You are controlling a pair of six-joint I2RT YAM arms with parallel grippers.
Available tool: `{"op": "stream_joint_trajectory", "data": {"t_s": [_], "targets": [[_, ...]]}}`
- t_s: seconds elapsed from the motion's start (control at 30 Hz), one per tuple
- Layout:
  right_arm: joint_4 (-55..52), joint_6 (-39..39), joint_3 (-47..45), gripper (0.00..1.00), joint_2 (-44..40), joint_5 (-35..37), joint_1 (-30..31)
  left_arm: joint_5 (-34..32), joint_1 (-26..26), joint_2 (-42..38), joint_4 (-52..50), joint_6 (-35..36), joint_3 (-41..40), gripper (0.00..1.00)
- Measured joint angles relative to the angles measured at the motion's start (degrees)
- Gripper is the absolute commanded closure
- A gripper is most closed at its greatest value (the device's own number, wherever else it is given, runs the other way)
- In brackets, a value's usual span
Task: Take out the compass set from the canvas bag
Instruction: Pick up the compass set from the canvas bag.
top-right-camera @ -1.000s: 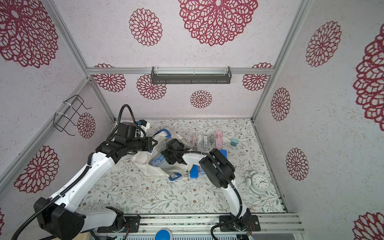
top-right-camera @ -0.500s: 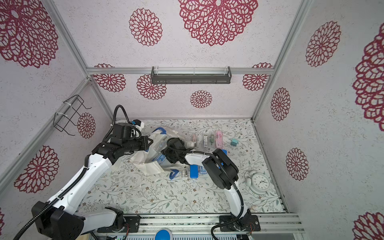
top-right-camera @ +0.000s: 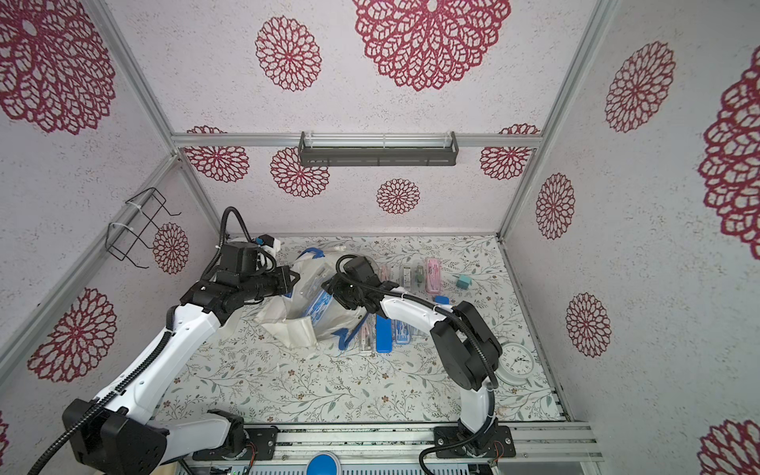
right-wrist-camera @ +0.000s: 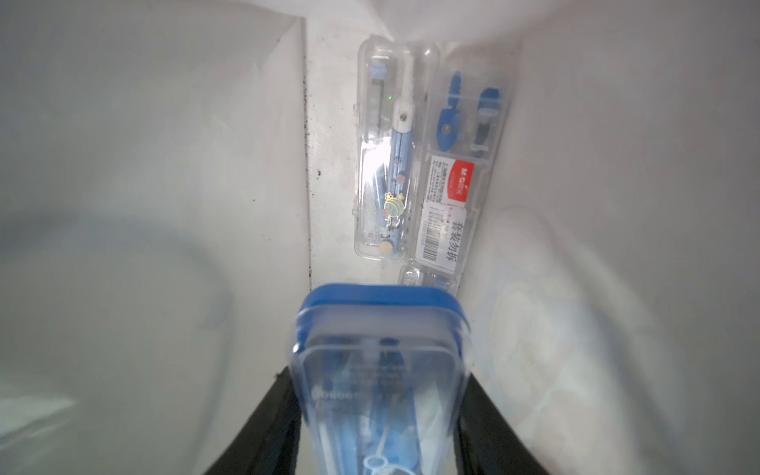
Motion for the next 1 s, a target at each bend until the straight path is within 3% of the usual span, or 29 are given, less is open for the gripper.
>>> {"op": "stream_joint_trajectory", "data": {"t_s": [0.3,0.5,0.77,1.0], "targets": [[-5.46,-6.6,-0.42,0.75,-6.43,0.79,-2.54,0.48,-0.02,0.37,1.7,-0.9,0.0,1.0],[-0.35,-7.34,-1.51,0.74,-10.75,0.26,-5.2,0.63,-0.07,2.43,2.32,-1.6,0.02,1.0],[11.63,-3.72,-1.51,0.75,-6.58,-6.69,-5.95,-0.94,-0.46,3.39,-1.07,-1.99,3.45,1.0],[14.19,-1.86,-1.4,0.75,-3.67,-10.71,-4.9,-5.81,0.15,1.18,-3.72,-0.55,4.52,1.0]]}}
